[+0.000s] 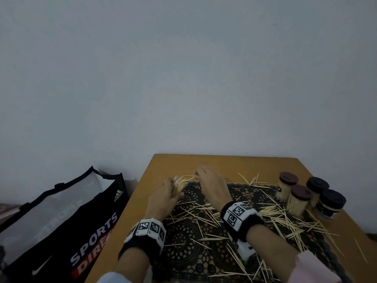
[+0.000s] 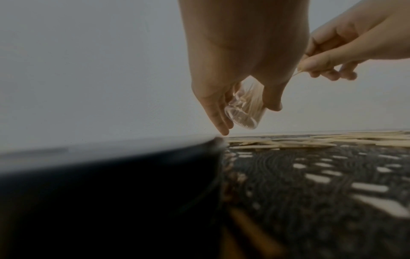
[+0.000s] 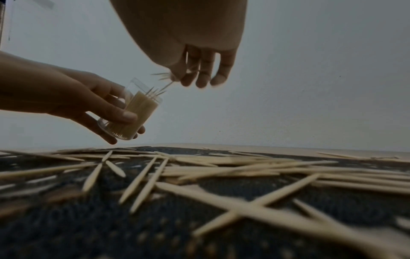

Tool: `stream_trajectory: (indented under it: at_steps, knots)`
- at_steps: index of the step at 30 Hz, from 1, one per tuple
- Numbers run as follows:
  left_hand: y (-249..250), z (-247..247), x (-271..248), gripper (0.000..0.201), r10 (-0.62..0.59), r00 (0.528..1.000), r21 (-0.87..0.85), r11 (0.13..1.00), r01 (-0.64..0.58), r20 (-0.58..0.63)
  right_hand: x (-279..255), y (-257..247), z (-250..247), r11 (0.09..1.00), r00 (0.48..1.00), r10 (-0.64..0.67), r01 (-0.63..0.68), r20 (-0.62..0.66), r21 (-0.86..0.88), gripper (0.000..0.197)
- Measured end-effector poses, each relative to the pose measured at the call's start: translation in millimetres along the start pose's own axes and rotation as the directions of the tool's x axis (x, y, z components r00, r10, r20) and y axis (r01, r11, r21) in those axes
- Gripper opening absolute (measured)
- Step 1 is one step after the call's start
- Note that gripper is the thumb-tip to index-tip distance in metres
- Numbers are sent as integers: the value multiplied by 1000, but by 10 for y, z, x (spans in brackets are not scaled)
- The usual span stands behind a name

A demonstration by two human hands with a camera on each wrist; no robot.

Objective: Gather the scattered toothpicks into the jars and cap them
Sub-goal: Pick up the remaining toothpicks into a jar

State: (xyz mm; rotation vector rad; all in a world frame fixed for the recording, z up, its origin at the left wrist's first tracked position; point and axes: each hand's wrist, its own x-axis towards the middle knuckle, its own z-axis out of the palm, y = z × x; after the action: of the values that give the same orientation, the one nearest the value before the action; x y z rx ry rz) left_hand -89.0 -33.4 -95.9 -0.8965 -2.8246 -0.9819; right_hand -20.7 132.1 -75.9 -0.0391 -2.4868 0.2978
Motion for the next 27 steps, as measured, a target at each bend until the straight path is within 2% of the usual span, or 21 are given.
stream_trajectory:
  at_steps: [3,6,10,15,21,24,27]
  knots:
    - [25,-6,-4,49,50,998,-4,999,-49,40,-18,-16,-19,996,997,-69,70,-16,50,5]
    - [39,9,1,49,106,991,-3,994,-107,87,-22,-8,-16,990,994,-97,91,49,109,4]
    - [27,38,14,47,128,982,-41,992,-123,138,-19,-28,-28,973,980,-167,146,107,177,22]
    - [42,42,27,50,128,980,-67,991,-119,153,-16,-26,-41,956,984,-176,161,41,246,49]
    - [27,68,34,54,156,970,-104,985,-138,189,-28,-24,-66,947,983,-176,182,-48,264,42]
    - [10,71,37,49,160,971,-118,983,-140,178,-31,-34,-95,947,983,-169,182,-72,265,49]
    - [20,61,26,43,157,976,-125,982,-139,150,-24,-46,-91,970,990,-132,138,-42,202,53]
